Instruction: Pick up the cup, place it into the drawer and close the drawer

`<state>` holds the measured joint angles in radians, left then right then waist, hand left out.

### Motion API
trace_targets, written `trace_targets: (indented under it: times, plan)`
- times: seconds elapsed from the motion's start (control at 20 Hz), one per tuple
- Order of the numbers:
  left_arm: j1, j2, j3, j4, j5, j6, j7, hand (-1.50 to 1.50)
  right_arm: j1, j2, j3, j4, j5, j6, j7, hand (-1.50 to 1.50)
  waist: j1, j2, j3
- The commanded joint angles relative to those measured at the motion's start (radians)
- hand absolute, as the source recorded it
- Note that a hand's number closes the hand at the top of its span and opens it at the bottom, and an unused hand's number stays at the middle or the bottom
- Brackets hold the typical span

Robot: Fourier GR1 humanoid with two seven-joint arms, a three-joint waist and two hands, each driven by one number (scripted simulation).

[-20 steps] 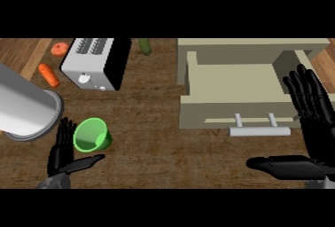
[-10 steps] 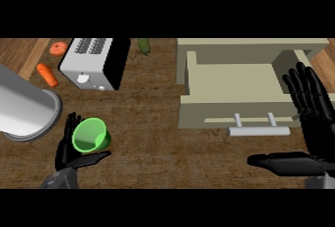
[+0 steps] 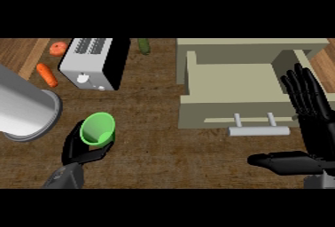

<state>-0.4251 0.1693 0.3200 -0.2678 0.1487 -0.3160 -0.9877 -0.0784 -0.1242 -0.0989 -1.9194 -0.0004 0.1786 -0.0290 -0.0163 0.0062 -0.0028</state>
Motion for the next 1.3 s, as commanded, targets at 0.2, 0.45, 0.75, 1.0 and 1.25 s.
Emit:
trace_targets:
  times: [0.2, 0.45, 0.75, 1.0, 1.25]
  plan:
    - [-0.024, -0.012, -0.002, -0.038, 0.018, -0.155, -0.115, 1.5, -0.014, 0.016, 0.025, 0.034, 0.049, -0.024, -0.008, -1.5, 0.003, 0.002, 0.0]
    - [-0.035, 0.01, 0.044, -0.037, 0.058, -0.107, -0.132, 1.5, -0.014, -0.003, 0.0, 0.021, 0.022, -0.006, -0.003, -1.5, 0.001, 0.002, 0.0]
    - [-0.056, 0.051, 0.033, -0.103, 0.061, -0.148, -0.114, 1.5, 0.02, -0.004, -0.005, -0.048, 0.006, -0.002, 0.013, -1.5, 0.0, -0.003, 0.001]
    - [-0.097, 0.008, -0.004, -0.188, 0.051, -0.126, -0.099, 1.5, 0.011, -0.016, -0.027, -0.05, -0.015, 0.001, 0.044, -1.5, 0.003, -0.006, 0.002]
    - [-0.134, -0.026, -0.07, -0.388, 0.056, -0.082, 0.07, 1.5, 0.036, -0.019, -0.04, -0.028, -0.006, 0.004, 0.014, -1.5, 0.026, -0.014, 0.004]
